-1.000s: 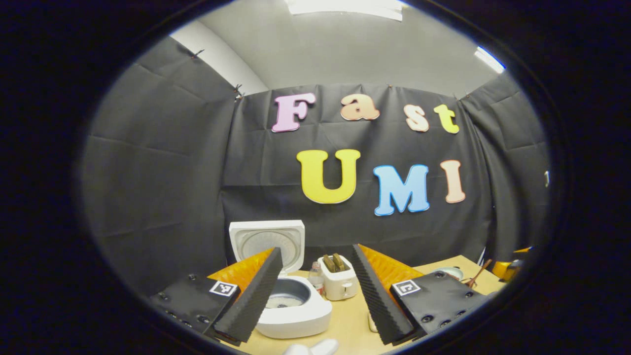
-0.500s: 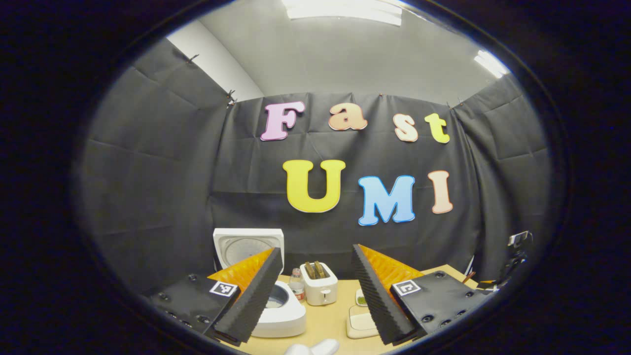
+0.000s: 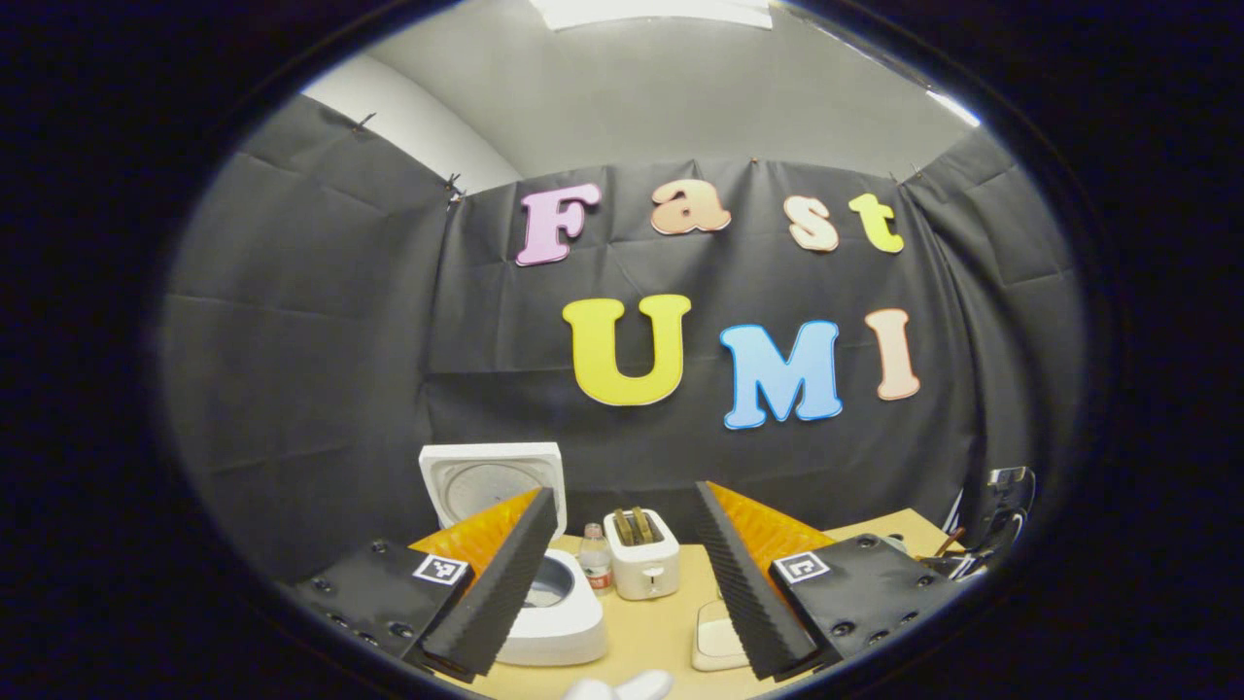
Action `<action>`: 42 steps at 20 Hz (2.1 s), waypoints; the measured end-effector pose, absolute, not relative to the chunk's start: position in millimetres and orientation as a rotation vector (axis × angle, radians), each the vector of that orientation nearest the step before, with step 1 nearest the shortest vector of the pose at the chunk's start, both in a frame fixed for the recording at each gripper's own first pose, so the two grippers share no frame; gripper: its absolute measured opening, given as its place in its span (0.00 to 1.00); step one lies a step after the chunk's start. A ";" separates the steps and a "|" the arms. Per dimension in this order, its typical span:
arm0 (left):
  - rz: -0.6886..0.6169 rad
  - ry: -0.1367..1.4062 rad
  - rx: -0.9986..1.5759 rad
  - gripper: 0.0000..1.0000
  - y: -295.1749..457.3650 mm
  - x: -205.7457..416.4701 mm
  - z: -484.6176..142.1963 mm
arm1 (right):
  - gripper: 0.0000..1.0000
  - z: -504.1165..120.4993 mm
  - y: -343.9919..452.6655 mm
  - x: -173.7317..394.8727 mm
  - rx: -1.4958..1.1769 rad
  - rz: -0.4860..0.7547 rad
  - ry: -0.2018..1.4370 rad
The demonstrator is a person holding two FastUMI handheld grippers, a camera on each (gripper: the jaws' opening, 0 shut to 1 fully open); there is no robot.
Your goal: Close the left gripper, press the button to open the rice cooker; take a wooden spoon from the chopstick holder with the right hand, scoop a spoonful of rice and pour it into the rice cooker, then put the wooden spoon back into the chopstick holder.
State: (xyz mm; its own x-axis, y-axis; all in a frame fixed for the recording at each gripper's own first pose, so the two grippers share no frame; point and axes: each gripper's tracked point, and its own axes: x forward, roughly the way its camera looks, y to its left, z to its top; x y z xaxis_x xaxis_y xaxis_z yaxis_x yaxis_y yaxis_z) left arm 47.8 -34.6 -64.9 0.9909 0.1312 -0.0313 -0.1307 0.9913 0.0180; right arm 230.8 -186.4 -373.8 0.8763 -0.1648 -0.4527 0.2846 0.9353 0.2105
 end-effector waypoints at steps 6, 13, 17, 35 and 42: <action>0.158 0.040 0.026 0.97 -41.5 57.4 -68.5 | 0.96 -380.7 -193.6 258.9 0.315 -0.225 0.453; 0.168 0.033 0.046 0.97 -44.9 59.3 -65.1 | 0.24 -379.4 -189.2 258.4 0.384 -0.207 0.484; 0.167 0.031 0.053 0.98 -44.4 59.2 -64.8 | 0.17 -377.1 -183.5 262.4 0.330 -0.174 0.480; 0.208 0.006 0.085 1.00 26.7 23.4 -76.4 | 0.17 -185.8 -71.6 251.3 0.188 0.015 0.249; 0.216 0.034 0.077 0.99 58.7 7.5 -91.0 | 0.17 -187.9 31.6 238.0 0.171 0.138 0.269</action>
State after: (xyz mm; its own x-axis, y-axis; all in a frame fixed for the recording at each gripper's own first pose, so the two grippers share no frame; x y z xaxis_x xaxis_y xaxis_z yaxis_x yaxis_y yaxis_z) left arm 7.5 58.7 -91.0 0.9761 0.2158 -0.0252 -0.2132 0.9737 0.0796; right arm 238.0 31.6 -187.9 0.9547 0.1581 -0.2520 -0.1125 0.9761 0.1859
